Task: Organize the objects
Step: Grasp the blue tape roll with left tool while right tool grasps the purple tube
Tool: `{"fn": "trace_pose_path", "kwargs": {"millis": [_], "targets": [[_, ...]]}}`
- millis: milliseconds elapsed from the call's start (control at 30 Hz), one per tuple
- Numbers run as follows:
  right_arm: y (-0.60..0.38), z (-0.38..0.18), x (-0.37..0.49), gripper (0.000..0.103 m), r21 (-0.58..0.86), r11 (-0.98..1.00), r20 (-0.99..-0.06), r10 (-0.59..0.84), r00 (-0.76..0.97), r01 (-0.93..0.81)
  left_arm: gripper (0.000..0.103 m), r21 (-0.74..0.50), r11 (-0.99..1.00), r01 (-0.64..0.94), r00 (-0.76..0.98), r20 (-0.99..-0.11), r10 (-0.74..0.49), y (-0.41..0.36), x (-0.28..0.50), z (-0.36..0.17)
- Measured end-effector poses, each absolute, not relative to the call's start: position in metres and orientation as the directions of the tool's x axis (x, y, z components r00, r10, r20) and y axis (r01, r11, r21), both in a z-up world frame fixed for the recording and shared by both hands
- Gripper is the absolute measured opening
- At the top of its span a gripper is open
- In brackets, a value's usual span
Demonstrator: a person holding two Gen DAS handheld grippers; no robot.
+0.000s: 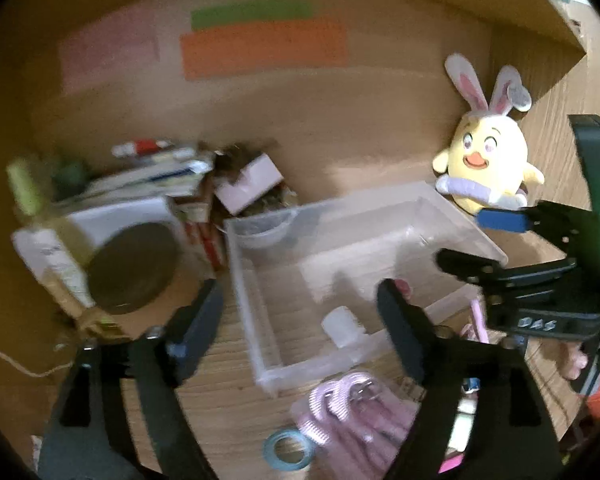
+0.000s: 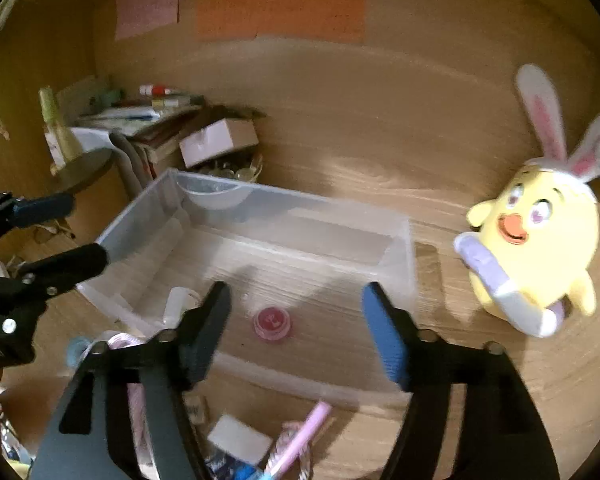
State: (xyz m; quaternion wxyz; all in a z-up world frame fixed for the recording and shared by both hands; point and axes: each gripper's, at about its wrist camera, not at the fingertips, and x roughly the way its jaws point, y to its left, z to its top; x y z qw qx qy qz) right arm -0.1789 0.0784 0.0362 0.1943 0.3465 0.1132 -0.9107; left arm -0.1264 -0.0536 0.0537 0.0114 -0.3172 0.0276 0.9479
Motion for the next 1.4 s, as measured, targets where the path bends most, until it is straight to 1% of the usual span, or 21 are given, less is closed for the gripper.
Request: {"fn": "trace_pose_path", "kwargs": {"millis": [100, 167, 333, 433, 567, 767, 900, 1000, 1067, 1100, 1133, 1167, 1200, 1267, 1333, 1400], "targets": [[0.090, 0.047, -0.161, 0.076, -0.087, -0.908, -0.643, -0.264, -0.719, 0.411, 0.097, 0.050, -0.999, -0.014, -0.820, -0.572, -0.017, -0.062, -0.109, 0.061], [0.098, 0.051, -0.148, 0.082, -0.103, -0.912, -0.624, -0.251, -0.740, 0.397, 0.098, 0.043, -0.999, -0.004, -0.822, -0.569, -0.021, -0.071, -0.097, 0.063], [0.120, 0.050, -0.123, 0.083, -0.130, -0.929, -0.606, -0.201, -0.770, 0.346, 0.099, 0.049, -0.998, 0.037, -0.808, -0.587, -0.058, -0.091, -0.074, 0.051], [0.134, 0.038, -0.113, 0.083, -0.121, -0.944, -0.624, -0.168, -0.763, 0.307, 0.099, 0.052, -0.997, 0.054, -0.774, -0.628, -0.075, -0.102, -0.067, 0.033], [0.153, 0.019, -0.101, 0.083, -0.078, -0.964, -0.658, -0.142, -0.739, 0.255, 0.099, 0.018, -0.998, 0.052, -0.713, -0.700, -0.050, -0.112, -0.062, 0.002], [0.174, -0.013, -0.094, 0.082, 0.067, -0.978, -0.726, -0.183, -0.662, 0.197, 0.099, 0.007, -0.999, 0.037, -0.661, -0.750, -0.030, -0.108, -0.054, -0.027], [0.175, -0.033, -0.092, 0.081, 0.134, -0.976, -0.762, -0.212, -0.612, 0.171, 0.098, 0.013, -1.000, 0.022, -0.649, -0.761, -0.025, -0.102, -0.053, -0.035], [0.169, -0.042, -0.093, 0.074, 0.141, -0.977, -0.775, -0.210, -0.596, 0.161, 0.092, 0.032, -0.999, 0.001, -0.641, -0.767, -0.025, -0.095, -0.058, -0.036], [0.166, -0.047, -0.095, 0.058, 0.145, -0.976, -0.786, -0.214, -0.580, 0.164, 0.092, 0.039, -0.999, -0.001, -0.640, -0.768, -0.029, -0.093, -0.062, -0.038], [0.165, -0.048, -0.096, 0.054, 0.152, -0.974, -0.788, -0.222, -0.574, 0.168, 0.090, 0.038, -0.999, 0.000, -0.636, -0.771, -0.029, -0.092, -0.065, -0.040], [0.164, -0.049, -0.097, 0.046, 0.155, -0.973, -0.789, -0.227, -0.571, 0.173, 0.089, 0.032, -1.000, -0.002, -0.632, -0.775, -0.023, -0.092, -0.068, -0.041], [0.164, -0.048, -0.097, 0.039, 0.153, -0.973, -0.788, -0.227, -0.572, 0.175, 0.087, 0.019, -1.000, -0.007, -0.629, -0.777, -0.011, -0.092, -0.070, -0.041], [0.164, -0.049, -0.097, 0.037, 0.148, -0.974, -0.788, -0.222, -0.574, 0.173, 0.085, 0.013, -1.000, -0.009, -0.626, -0.780, -0.004, -0.091, -0.072, -0.041], [0.165, -0.049, -0.096, 0.028, 0.137, -0.976, -0.788, -0.211, -0.578, 0.170, 0.083, 0.007, -1.000, -0.013, -0.628, -0.778, 0.003, -0.090, -0.075, -0.041], [0.168, -0.049, -0.096, 0.024, 0.139, -0.976, -0.788, -0.211, -0.579, 0.166, 0.080, 0.004, -1.000, -0.017, -0.632, -0.775, 0.008, -0.089, -0.075, -0.041], [0.172, -0.049, -0.096, 0.024, 0.128, -0.979, -0.785, -0.196, -0.588, 0.156, 0.073, -0.007, -1.000, -0.018, -0.634, -0.773, 0.016, -0.089, -0.075, -0.041]]}}
